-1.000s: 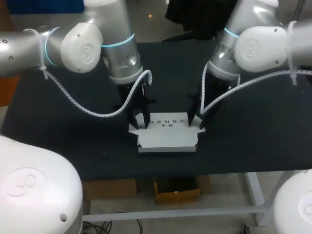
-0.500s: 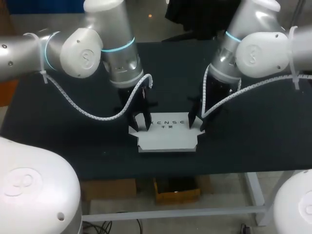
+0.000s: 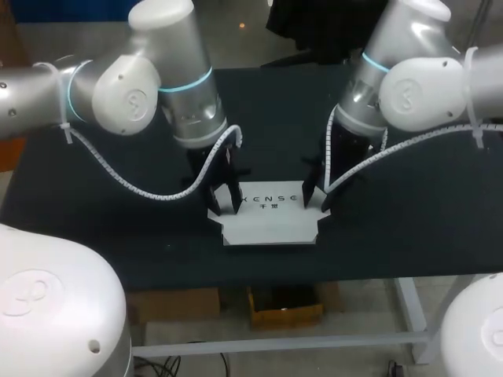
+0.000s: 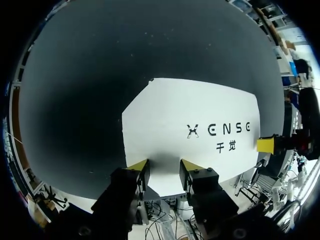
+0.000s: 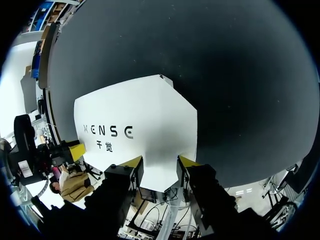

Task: Assemble the packaging by folding the flat box into shape, placing the metal phone stand inside, and closing the box properly

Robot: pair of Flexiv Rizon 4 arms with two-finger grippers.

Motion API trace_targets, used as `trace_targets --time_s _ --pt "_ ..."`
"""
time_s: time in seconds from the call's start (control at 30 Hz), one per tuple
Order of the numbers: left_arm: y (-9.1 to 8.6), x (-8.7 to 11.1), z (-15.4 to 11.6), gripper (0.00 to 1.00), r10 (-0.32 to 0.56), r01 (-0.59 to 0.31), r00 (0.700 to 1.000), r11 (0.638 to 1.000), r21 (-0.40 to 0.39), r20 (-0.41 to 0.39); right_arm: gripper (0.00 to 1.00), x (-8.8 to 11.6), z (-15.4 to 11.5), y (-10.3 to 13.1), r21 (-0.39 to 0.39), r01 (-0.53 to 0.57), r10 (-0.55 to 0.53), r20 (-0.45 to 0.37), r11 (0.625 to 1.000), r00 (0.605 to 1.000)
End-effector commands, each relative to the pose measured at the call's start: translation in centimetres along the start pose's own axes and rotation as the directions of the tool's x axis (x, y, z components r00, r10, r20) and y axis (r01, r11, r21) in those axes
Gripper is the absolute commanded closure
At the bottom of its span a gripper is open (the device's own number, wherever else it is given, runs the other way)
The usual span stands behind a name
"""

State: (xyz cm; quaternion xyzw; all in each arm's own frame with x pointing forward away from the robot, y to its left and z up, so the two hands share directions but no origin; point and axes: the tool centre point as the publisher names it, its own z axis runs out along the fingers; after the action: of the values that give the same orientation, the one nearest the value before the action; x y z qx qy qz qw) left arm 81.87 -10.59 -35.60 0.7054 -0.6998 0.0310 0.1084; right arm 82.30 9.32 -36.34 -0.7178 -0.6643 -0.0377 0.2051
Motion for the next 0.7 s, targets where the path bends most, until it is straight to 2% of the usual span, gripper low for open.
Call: trace_targets --time_s 0.03,0.53,0.7 --pt "0.0 -0.1 0.4 0.59 0.002 -0.002 1.0 1.0 0.004 -0.003 0.59 0.0 0.3 -0.2 -0.02 0.0 0.0 -0.002 1.0 1.0" --pt "0.0 -0.6 1.1 0.59 0.01 -0.007 0.998 0.999 0.05 -0.06 0.58 -0.5 1.2 -0.1 -0.074 0.012 -0.013 -0.022 0.997 1.0" --pt "-0.2 -0.7 1.4 0.59 0.004 0.0 0.998 0.999 0.05 -0.07 0.58 -0.6 1.3 -0.3 -0.131 0.03 -0.034 -0.024 0.991 0.999"
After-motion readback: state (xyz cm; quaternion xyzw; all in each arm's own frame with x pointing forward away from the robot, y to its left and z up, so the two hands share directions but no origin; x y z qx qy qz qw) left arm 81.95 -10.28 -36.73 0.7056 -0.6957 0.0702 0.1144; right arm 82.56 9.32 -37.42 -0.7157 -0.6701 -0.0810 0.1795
